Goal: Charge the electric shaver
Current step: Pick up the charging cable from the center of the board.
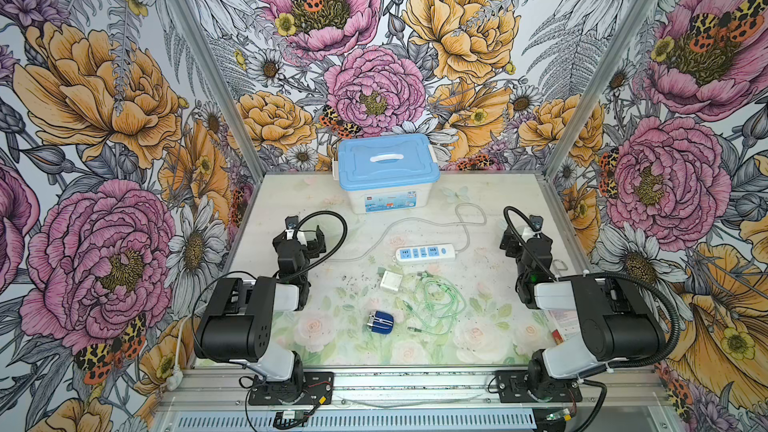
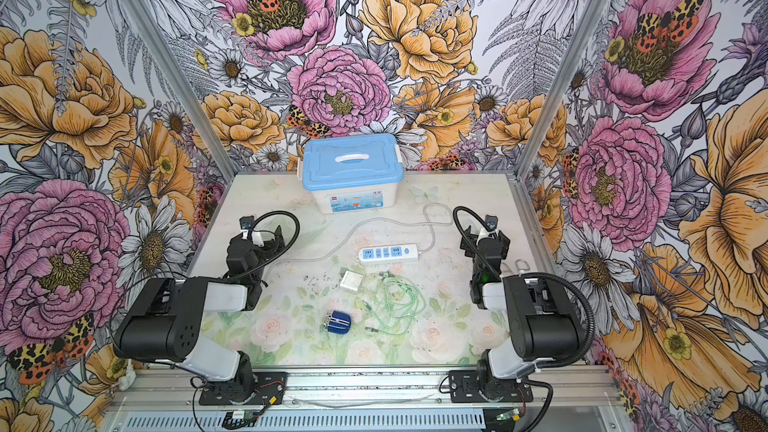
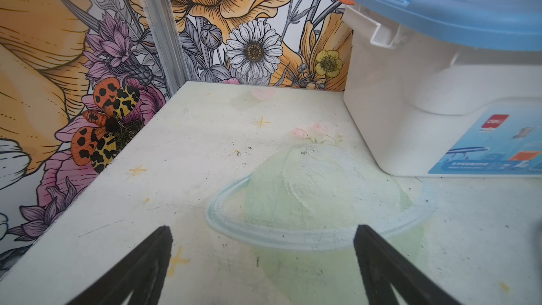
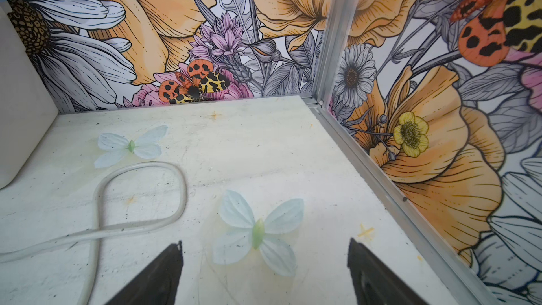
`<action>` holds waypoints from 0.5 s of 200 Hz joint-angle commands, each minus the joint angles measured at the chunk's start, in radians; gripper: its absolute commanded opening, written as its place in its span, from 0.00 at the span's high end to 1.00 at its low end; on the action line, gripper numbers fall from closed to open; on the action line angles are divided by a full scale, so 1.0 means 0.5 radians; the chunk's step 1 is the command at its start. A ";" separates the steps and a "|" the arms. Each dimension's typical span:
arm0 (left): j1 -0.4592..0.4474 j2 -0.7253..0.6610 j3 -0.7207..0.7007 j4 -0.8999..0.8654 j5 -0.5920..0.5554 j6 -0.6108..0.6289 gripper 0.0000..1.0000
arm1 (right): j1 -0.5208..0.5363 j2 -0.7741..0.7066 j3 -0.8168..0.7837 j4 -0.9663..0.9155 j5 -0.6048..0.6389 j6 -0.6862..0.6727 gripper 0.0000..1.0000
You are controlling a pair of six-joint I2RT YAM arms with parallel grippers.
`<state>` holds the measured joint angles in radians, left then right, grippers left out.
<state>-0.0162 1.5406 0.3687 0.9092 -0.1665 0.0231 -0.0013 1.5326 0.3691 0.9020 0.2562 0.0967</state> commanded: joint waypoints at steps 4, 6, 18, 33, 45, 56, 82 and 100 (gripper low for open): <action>0.023 -0.079 0.051 -0.080 -0.073 -0.081 0.03 | 0.029 -0.051 0.022 -0.057 0.024 0.009 0.14; 0.023 -0.100 0.057 -0.105 -0.072 -0.086 0.03 | 0.033 -0.066 0.033 -0.089 0.026 0.004 0.15; 0.019 -0.224 0.134 -0.340 -0.185 -0.099 0.04 | 0.067 -0.173 0.149 -0.384 0.071 -0.024 0.18; -0.036 -0.345 0.302 -0.711 -0.361 -0.095 0.07 | 0.137 -0.252 0.323 -0.780 0.126 -0.060 0.22; -0.096 -0.407 0.423 -0.937 -0.466 -0.119 0.07 | 0.224 -0.311 0.436 -1.055 0.090 -0.075 0.24; -0.143 -0.454 0.537 -1.155 -0.484 -0.204 0.07 | 0.303 -0.356 0.494 -1.196 -0.025 -0.049 0.27; -0.252 -0.517 0.701 -1.495 -0.256 -0.416 0.07 | 0.503 -0.358 0.762 -1.695 -0.406 -0.160 0.34; -0.334 -0.559 0.751 -1.657 -0.108 -0.514 0.07 | 0.575 -0.315 0.915 -1.990 -0.674 -0.205 0.41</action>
<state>-0.1390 1.2800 0.7197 0.3111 -0.3141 -0.1322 0.2451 1.3609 0.7452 0.2100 0.1352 0.0380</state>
